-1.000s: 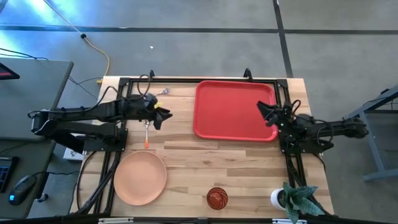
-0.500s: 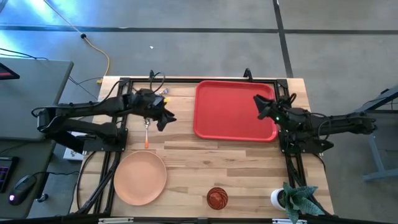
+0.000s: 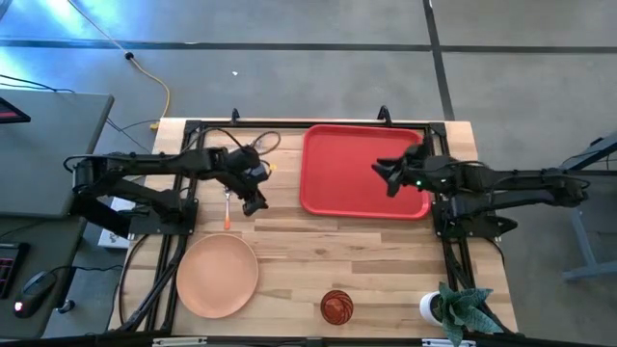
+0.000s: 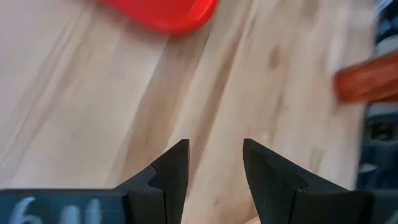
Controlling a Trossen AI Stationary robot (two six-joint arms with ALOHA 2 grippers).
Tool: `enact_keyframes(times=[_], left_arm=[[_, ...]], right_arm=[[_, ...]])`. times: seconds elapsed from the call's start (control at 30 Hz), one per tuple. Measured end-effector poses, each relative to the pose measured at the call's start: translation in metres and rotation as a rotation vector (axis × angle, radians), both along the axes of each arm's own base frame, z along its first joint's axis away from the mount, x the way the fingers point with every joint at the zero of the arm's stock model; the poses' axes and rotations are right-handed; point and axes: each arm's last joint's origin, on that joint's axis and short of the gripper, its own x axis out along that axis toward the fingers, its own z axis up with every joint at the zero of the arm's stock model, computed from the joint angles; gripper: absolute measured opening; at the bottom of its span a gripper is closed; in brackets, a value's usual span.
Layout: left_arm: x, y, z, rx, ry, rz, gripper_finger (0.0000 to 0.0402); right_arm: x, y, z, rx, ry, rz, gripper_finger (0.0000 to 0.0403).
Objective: Pick and place plate/cup/fork/spoon on tray
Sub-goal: Put the pink plate on the red tray
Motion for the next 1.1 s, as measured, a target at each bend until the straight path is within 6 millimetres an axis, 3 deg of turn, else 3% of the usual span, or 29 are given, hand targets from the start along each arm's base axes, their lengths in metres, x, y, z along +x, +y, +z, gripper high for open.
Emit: enact_keyframes(times=[0.23,0.53,1.1], left_arm=[[0.003,-0.003,-0.017,-0.095,0.113,-0.025,0.014],[-0.02,-0.023,-0.024,-0.162,0.403,-0.055,0.014],[-0.012,-0.056,-0.046,0.006,0.479,-0.332,0.0159]], right_arm=[[0.024,0.0,-0.014,0.091,0.014,-0.004,0.0149],[0.049,0.001,-0.023,0.083,-0.017,0.024,0.0149],[0.052,-0.001,-0.02,-0.044,-0.001,0.023,0.0149]])
